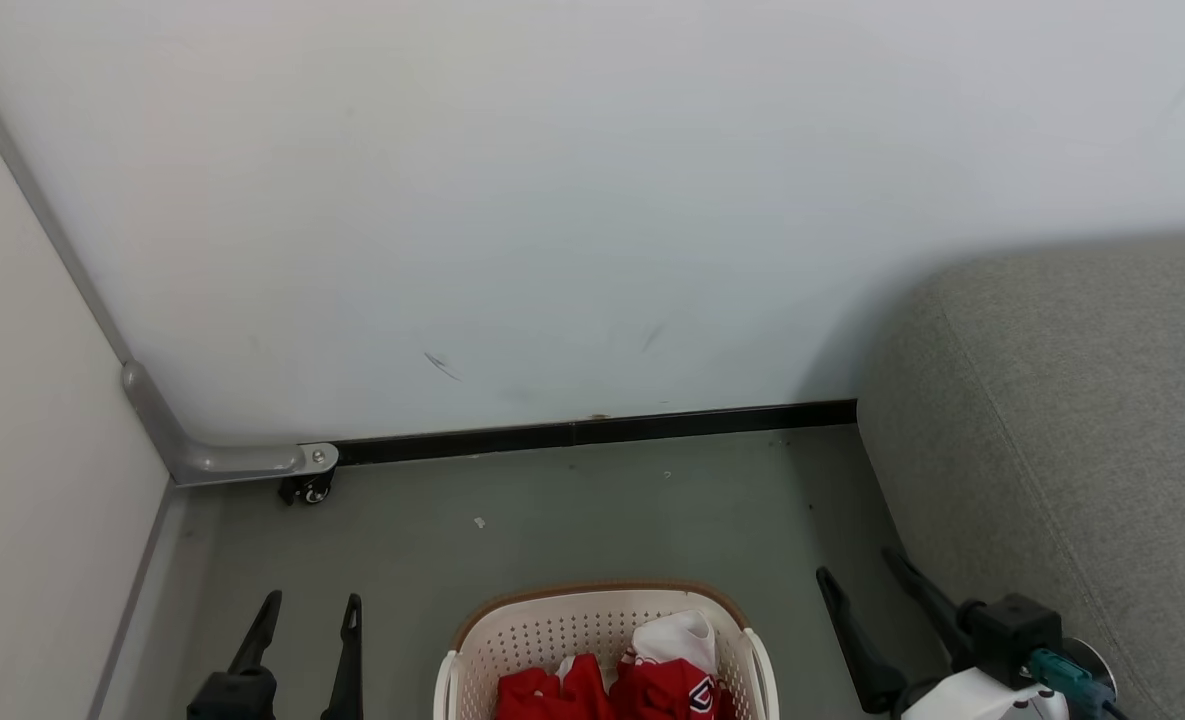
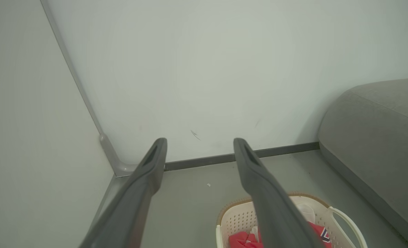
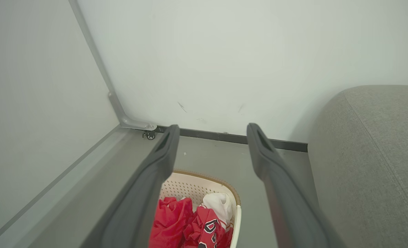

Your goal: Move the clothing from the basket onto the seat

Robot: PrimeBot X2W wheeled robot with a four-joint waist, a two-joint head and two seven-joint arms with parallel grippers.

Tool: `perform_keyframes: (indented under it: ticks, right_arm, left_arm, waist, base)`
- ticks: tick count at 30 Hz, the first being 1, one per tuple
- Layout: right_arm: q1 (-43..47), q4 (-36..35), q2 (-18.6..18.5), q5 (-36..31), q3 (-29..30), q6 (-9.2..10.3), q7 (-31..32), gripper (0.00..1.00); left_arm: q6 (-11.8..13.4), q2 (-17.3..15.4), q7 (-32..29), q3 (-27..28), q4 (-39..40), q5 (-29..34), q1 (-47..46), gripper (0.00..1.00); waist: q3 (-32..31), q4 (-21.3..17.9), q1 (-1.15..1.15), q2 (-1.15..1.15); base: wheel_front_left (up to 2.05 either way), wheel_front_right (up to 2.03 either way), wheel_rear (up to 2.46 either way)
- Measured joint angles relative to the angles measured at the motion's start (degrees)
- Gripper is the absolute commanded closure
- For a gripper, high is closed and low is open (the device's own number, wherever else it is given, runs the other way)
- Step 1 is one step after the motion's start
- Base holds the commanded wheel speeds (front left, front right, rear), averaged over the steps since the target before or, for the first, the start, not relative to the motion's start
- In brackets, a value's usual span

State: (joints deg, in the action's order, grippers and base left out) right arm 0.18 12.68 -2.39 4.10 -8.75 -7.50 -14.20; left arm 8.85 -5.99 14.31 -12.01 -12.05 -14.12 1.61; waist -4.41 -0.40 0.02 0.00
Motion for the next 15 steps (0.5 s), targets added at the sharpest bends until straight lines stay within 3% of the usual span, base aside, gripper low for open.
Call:
perform_keyframes:
  ticks: [15]
  right_arm:
    - [0.76, -1.81, 0.01, -0.63, 2.32, 0.00, 0.00, 0.00]
  left_arm:
    - [-2.58, -1.59, -2.24, -2.85, -4.60, 0.85, -2.87, 0.00]
  waist:
    - [2.49, -0.64, 0.00, 0.00]
  base:
    - [0.00, 0.00, 0.00]
